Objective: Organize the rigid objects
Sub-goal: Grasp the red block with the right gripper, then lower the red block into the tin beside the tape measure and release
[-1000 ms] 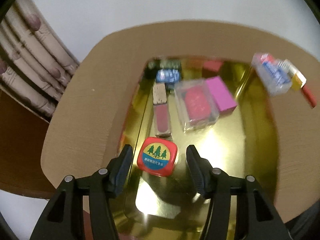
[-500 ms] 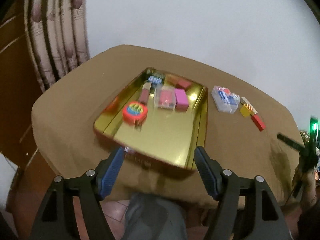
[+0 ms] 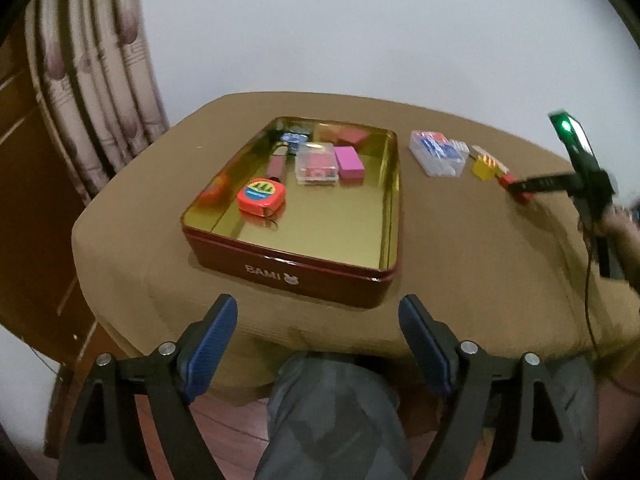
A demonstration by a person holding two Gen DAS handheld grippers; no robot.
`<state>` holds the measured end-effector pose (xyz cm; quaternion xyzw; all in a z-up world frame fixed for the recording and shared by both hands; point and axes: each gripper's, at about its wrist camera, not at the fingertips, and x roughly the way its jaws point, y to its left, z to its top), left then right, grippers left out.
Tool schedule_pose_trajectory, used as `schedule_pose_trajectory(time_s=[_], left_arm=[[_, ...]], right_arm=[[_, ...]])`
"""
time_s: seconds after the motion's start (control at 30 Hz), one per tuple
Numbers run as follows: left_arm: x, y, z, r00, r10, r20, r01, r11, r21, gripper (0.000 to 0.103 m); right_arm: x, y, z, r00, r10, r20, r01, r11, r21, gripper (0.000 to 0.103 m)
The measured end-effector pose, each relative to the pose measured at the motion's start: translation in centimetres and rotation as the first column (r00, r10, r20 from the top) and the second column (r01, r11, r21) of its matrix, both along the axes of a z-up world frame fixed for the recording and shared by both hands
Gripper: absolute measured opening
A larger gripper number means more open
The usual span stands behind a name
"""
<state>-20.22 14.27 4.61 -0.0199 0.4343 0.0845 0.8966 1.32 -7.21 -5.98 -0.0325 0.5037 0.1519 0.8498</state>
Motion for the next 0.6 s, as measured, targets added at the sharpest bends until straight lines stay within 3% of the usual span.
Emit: schedule_pose_trajectory(time_s=[0.03,0.1,0.3,0.4,0.47,0.6], left_arm=[[0.1,-0.2,-0.2,1.000,-0.007,-0.007,0.007,1.000,0.005,0.080],[0.1,-0.2,-0.6,1.000,-0.014,-0.020,0.014,1.000,0.004,0.080],[0.0,1.0,-0.1,1.000,0.028,-0.014,-0.028,0.999,-0.015,0.080],[-0.3,1.8,0.5,0.998,0.066,0.008,-0.066,0.997,-0.036,0.080],[-0.3,2.3,0.5,0.996,0.084,0.008,-0.083,0.996,-0.044,0.086],[-0.4,3.1,0.3,0.995,0.099,-0.013,-0.100,0.993,-0.064,0.087]], right_arm=[[0.3,0.2,-0.3,1.000,-0.001,-0.010,0.000,1.000,-0.014,0.053],[0.5,0.4,-0.8,1.000,-0.009,-0.020,0.008,0.999,-0.044,0.030],[-0.5,-0.3,0.0,0.998,-0.037,-0.053,0.037,0.999,-0.010,0.030],[-3.4,0.2,2.8,1.000,-0.009,-0.027,0.012,0.994,0.110,0.030],[-4.6,1.2,4.8,1.000,0.020,-0.024,-0.014,0.980,0.196,0.030],[-5.9,7.5,9.8,0.990,0.142,0.012,-0.138,0.939,0.315,0.030]])
